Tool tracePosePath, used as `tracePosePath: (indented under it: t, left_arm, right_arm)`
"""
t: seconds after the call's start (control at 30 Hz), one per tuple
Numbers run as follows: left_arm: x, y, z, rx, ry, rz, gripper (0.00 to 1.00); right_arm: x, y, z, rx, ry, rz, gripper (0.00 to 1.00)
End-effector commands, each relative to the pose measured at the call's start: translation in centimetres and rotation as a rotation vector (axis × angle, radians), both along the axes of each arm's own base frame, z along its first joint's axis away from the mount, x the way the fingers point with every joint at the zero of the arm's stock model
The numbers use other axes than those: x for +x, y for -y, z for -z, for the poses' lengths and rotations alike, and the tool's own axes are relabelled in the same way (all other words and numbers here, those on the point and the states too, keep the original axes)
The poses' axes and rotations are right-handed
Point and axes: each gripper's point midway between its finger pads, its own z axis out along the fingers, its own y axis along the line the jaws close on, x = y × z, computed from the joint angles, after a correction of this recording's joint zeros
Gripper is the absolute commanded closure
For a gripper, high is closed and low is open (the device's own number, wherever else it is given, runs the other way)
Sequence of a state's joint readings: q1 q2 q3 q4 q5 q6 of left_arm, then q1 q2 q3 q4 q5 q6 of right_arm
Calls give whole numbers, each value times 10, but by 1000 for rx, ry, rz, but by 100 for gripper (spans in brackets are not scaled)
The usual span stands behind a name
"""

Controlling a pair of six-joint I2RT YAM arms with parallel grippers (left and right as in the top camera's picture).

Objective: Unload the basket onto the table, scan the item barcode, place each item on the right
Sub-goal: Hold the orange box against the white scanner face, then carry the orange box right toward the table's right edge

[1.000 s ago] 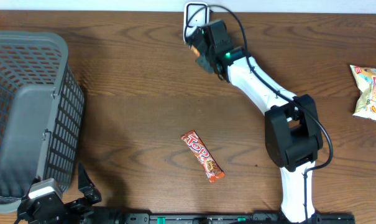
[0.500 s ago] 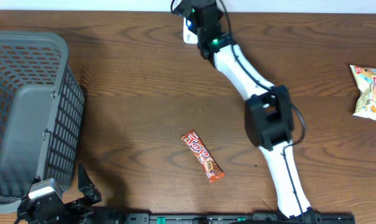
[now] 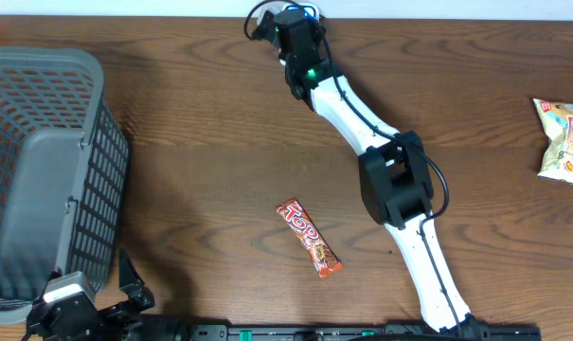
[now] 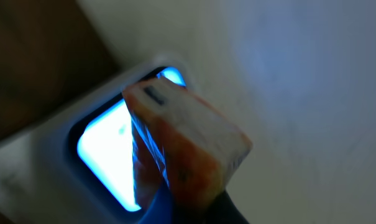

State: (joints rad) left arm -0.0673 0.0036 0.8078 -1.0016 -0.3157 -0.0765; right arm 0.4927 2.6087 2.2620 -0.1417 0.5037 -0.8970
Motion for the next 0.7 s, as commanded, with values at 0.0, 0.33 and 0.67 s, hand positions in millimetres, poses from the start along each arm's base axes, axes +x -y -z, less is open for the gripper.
tracePosePath:
  t: [0.0,0.33,0.67]
  left_arm:
    - [0,-4,46,-42,-147,-50,2]
    - [0,-4,46,-43,-146,-50,2]
    - [0,-4,46,-42,-147,-50,2]
  right_arm:
    - [-19,42,-101,56,57,155,99]
    - [-105,162,-147,252,-238,405,99]
    - [-123,320,-47,458,-420,803,99]
